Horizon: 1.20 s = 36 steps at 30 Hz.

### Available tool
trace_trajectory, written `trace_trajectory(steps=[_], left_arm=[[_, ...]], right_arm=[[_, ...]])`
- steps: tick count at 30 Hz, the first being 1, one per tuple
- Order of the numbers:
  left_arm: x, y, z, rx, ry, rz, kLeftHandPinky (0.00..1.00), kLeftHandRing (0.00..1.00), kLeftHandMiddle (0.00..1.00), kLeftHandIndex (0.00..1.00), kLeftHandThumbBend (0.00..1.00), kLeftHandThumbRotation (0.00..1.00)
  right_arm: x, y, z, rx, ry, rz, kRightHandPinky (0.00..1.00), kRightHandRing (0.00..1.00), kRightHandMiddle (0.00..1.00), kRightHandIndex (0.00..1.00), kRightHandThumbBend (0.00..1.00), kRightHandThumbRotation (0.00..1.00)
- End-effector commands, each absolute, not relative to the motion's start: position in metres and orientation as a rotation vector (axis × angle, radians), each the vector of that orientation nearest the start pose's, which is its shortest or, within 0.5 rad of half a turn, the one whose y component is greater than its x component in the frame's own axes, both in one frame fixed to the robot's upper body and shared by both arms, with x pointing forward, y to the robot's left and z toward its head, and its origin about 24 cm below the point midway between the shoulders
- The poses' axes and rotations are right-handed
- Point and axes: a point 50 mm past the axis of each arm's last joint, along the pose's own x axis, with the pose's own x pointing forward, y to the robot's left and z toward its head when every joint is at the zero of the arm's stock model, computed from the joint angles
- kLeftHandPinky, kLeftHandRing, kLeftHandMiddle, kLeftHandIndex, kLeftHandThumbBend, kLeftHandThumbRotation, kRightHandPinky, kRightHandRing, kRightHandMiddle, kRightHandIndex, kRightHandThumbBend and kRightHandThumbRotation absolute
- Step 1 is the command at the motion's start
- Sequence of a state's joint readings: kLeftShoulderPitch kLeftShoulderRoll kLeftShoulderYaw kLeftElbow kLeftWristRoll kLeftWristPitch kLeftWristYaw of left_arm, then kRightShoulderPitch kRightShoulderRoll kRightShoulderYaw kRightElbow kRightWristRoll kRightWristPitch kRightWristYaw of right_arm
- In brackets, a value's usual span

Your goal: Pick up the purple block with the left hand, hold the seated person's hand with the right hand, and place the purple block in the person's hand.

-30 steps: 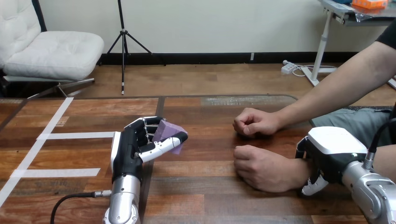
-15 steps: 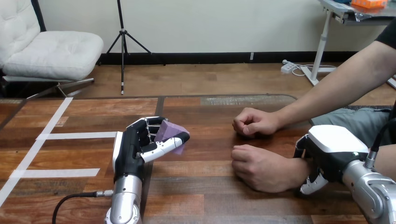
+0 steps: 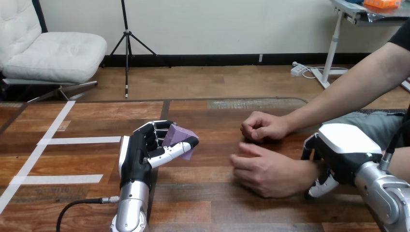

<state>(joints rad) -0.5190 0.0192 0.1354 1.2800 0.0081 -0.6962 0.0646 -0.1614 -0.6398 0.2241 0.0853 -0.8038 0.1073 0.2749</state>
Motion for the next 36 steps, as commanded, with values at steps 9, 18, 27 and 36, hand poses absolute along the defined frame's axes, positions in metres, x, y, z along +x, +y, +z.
trace_trajectory(steps=[9,18,27,36], left_arm=[[0.330,0.130,0.015,0.001,-0.093,0.018,0.36,0.41,0.47,0.49,0.84,0.00],[0.332,0.126,0.019,0.016,-0.111,0.016,0.35,0.41,0.47,0.49,0.83,0.00],[0.333,0.122,0.022,0.008,-0.123,0.005,0.35,0.40,0.47,0.49,0.82,0.00],[0.336,0.118,0.024,0.006,-0.125,-0.006,0.35,0.40,0.47,0.49,0.82,0.00]], right_arm=[[0.289,-0.225,0.100,-1.492,0.045,0.241,0.37,0.45,0.51,0.52,0.81,0.00],[0.289,-0.221,0.104,-1.500,0.024,0.247,0.35,0.43,0.49,0.51,0.80,0.00],[0.289,-0.216,0.108,-1.505,0.001,0.252,0.36,0.43,0.50,0.51,0.79,0.00],[0.289,-0.212,0.113,-1.483,-0.023,0.245,0.35,0.42,0.49,0.51,0.79,0.00]])
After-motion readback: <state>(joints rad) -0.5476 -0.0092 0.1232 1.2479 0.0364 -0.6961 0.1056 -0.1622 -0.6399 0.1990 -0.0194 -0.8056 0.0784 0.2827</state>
